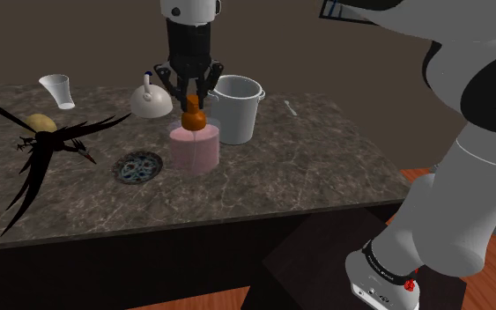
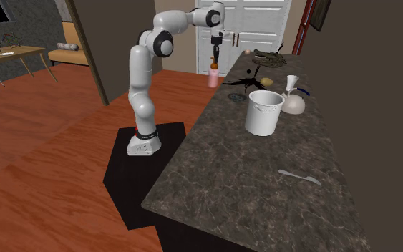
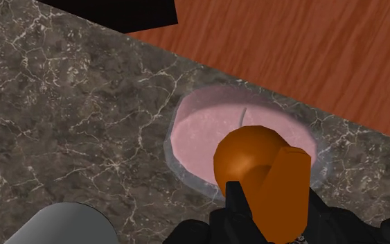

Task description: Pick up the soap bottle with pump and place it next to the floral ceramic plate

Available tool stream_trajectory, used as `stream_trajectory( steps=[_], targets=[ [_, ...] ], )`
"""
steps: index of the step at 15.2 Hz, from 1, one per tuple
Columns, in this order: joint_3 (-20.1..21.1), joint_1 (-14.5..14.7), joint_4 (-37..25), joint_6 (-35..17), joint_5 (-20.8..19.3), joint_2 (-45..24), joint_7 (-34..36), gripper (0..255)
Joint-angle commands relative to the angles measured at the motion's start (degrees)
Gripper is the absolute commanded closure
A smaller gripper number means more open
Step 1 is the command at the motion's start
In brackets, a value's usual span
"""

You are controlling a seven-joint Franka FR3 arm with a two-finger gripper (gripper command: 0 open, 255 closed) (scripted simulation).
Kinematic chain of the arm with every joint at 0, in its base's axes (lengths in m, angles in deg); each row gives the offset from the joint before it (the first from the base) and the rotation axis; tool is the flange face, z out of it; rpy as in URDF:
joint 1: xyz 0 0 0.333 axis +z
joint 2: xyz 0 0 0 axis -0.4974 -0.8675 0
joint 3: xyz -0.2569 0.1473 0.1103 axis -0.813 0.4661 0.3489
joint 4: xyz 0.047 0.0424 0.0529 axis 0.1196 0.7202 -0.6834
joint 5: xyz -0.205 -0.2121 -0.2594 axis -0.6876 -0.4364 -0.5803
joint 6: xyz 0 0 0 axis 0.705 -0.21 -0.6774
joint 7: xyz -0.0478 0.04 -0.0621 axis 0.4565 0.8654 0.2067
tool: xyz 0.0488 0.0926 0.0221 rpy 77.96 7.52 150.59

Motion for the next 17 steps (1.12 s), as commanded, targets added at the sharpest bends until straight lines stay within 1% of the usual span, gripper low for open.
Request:
stream_trajectory(
  steps=[1, 9, 17],
  targets=[
    [-0.06, -0.17, 2.39, -1.85, 0.15, 0.63, -0.12, 255],
    [-0.17, -0.46, 10.28, -8.51, 0.43, 1.88, -0.24, 255],
    [-0.25, -0.59, 16.76, -14.75, 0.46, 2.13, -0.23, 255]
  ],
)
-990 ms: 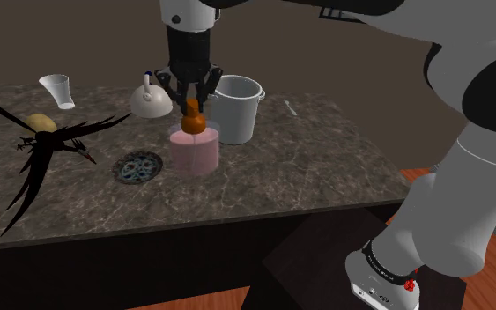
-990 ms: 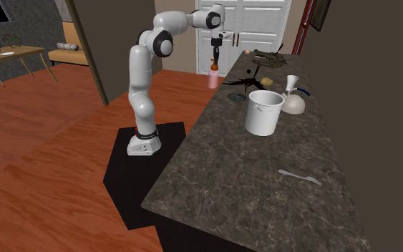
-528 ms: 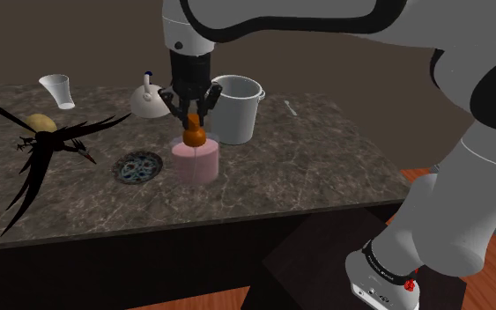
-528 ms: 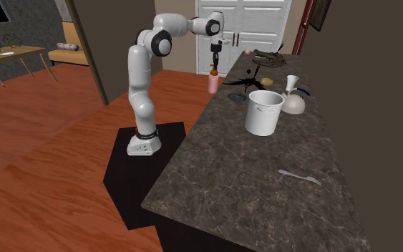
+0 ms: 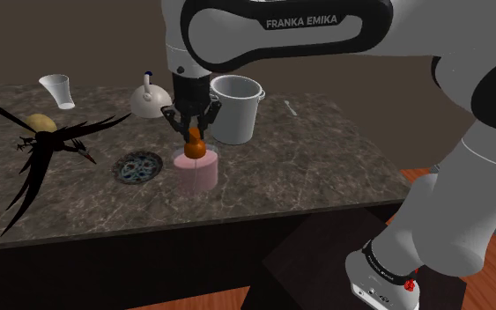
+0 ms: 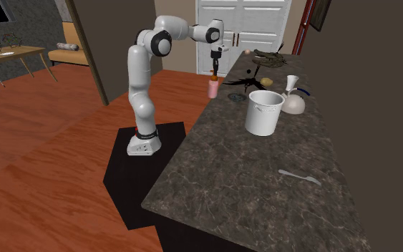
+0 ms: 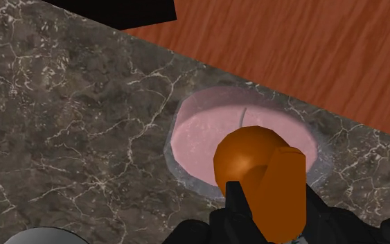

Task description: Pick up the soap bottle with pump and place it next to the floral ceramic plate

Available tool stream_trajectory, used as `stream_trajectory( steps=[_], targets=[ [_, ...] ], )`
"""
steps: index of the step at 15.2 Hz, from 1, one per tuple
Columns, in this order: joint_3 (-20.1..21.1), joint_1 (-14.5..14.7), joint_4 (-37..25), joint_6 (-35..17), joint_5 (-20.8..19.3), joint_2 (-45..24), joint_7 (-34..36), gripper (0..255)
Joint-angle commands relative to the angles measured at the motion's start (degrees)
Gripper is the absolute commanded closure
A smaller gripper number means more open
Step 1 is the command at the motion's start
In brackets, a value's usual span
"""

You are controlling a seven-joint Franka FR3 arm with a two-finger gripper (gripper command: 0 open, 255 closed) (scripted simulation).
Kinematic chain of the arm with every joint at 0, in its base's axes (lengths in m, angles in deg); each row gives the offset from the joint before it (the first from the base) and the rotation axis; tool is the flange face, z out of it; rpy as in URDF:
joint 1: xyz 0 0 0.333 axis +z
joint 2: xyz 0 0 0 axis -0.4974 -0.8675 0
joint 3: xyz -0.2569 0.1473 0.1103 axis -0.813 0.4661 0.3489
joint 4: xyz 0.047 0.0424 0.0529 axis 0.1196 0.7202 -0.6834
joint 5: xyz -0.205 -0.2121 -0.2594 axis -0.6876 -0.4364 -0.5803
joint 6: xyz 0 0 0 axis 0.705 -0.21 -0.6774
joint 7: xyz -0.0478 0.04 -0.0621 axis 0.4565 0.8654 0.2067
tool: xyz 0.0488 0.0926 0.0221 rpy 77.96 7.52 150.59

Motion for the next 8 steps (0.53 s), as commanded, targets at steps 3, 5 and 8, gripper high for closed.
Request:
stream_trajectory(
  steps=[3, 5, 8],
  targets=[
    [0.00, 0.01, 2.84, -3.06, -0.07, -0.17, 0.13, 255],
    [-0.01, 0.01, 4.18, -4.56, -0.12, -0.32, 0.16, 255],
    [-0.04, 0.00, 6.08, -6.77, -0.22, -0.65, 0.24, 255]
  ],
)
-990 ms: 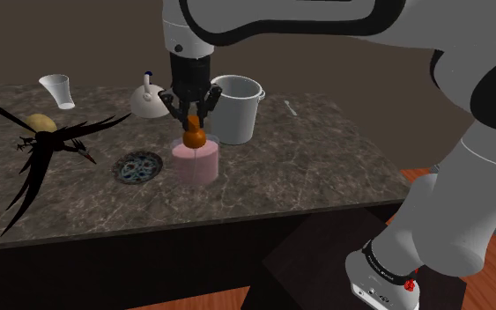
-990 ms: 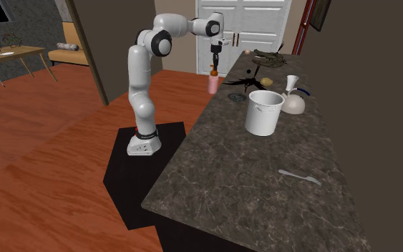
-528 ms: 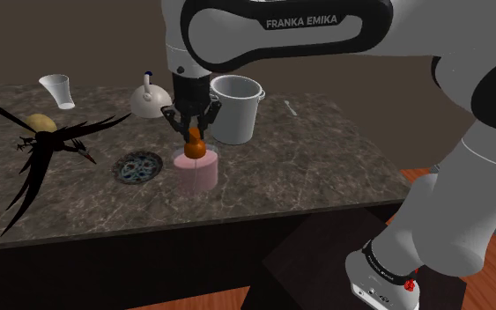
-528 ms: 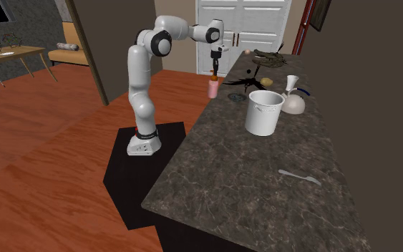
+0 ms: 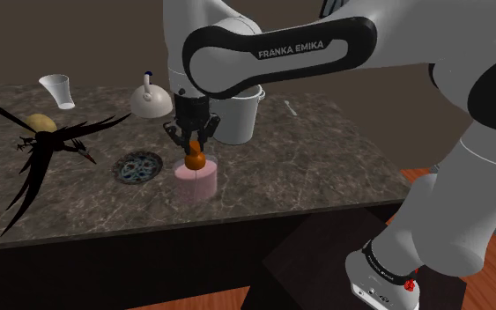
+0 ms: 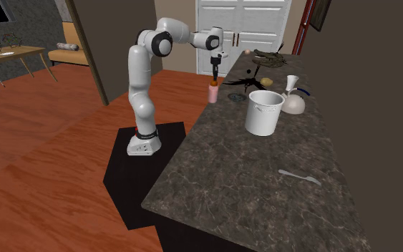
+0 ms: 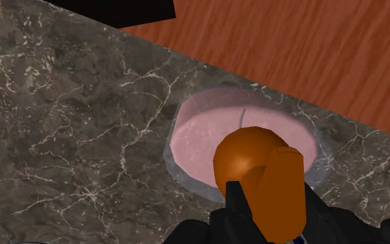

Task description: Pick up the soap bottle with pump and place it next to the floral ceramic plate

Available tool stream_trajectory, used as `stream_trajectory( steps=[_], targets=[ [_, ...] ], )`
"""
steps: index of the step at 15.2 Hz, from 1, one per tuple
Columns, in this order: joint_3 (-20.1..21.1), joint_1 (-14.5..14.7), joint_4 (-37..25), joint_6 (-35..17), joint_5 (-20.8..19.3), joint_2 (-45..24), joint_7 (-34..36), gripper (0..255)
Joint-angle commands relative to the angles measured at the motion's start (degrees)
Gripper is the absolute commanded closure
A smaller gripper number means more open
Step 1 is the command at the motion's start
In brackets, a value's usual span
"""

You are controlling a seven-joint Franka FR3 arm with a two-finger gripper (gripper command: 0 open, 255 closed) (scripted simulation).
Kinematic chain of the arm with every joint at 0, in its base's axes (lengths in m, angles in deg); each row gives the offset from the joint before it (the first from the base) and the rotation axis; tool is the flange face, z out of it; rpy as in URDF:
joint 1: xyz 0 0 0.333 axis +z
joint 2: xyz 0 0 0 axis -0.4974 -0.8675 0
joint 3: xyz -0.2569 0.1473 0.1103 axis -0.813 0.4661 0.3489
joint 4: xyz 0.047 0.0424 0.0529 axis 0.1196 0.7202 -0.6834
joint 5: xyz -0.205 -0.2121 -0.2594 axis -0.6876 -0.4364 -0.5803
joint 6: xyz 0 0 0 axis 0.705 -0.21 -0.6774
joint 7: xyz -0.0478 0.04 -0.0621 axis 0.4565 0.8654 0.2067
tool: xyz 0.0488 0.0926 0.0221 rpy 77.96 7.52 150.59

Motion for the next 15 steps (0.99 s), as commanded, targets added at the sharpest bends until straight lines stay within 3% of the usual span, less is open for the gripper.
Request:
stream_trajectory(
  steps=[1, 10, 15],
  targets=[
    [0.00, 0.02, 1.30, -1.55, -0.07, -0.19, 0.09, 255],
    [-0.10, 0.08, 5.99, -7.88, -0.58, -1.88, 0.44, 255],
    [-0.10, 0.08, 5.99, -7.88, -0.58, -1.88, 0.44, 255]
  ],
)
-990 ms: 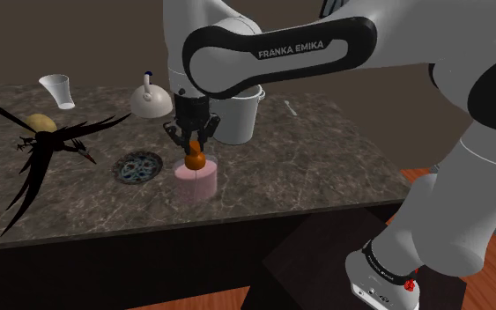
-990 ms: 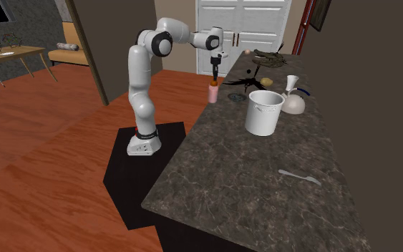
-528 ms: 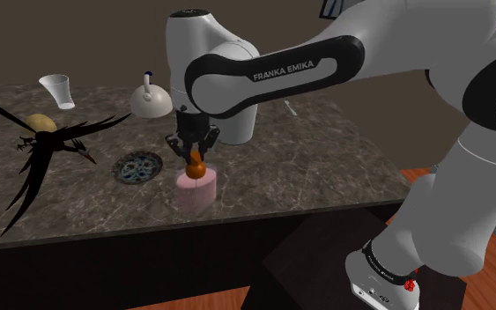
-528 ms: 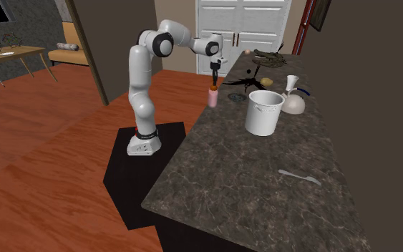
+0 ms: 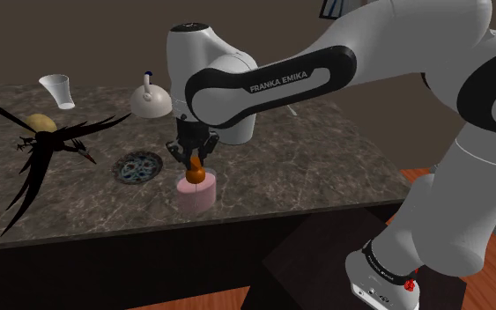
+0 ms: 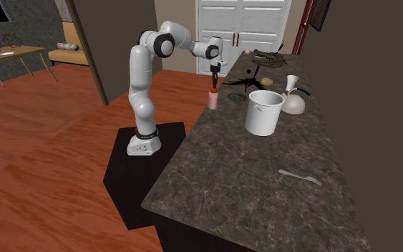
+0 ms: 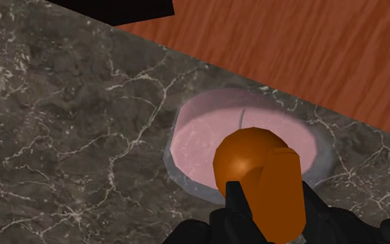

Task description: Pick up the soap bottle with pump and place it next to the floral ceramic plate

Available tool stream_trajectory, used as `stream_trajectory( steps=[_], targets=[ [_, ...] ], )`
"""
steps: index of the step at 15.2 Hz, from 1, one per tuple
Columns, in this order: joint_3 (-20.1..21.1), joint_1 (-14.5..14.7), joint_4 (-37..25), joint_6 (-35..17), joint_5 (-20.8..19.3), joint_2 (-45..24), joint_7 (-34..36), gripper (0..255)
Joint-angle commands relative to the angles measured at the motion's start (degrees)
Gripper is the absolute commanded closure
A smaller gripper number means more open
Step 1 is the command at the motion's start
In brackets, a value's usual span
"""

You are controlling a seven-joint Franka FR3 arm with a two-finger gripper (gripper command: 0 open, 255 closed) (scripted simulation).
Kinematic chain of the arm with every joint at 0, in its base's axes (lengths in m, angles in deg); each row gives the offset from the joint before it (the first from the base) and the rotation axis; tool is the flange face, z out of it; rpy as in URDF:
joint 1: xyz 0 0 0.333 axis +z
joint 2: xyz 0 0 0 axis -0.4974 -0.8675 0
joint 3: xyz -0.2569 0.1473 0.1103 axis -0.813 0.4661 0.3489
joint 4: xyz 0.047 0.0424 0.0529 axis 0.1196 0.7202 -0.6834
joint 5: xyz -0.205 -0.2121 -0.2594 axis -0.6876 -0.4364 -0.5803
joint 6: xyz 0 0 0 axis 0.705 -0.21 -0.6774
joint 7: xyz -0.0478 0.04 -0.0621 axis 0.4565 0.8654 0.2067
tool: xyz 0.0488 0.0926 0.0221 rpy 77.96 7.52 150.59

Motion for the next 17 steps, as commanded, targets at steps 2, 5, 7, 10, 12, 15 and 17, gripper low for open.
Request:
stream_trajectory(
  steps=[2, 5, 7, 10, 12, 15, 17],
  targets=[
    [0.00, 0.00, 0.01, -0.03, 0.00, 0.01, 0.00, 255],
    [0.00, 0.00, 0.00, -0.03, 0.00, 0.01, 0.00, 0],
    [0.00, 0.00, 0.00, -0.03, 0.00, 0.01, 0.00, 0],
    [0.07, -0.05, -2.52, 3.53, 0.32, 1.08, -0.22, 0],
    [0.12, -0.06, -5.07, 6.77, 0.53, 1.79, -0.36, 0],
    [0.12, -0.06, -5.07, 6.77, 0.53, 1.79, -0.36, 0],
    [0.12, -0.06, -5.07, 6.77, 0.53, 1.79, -0.36, 0]
  ],
)
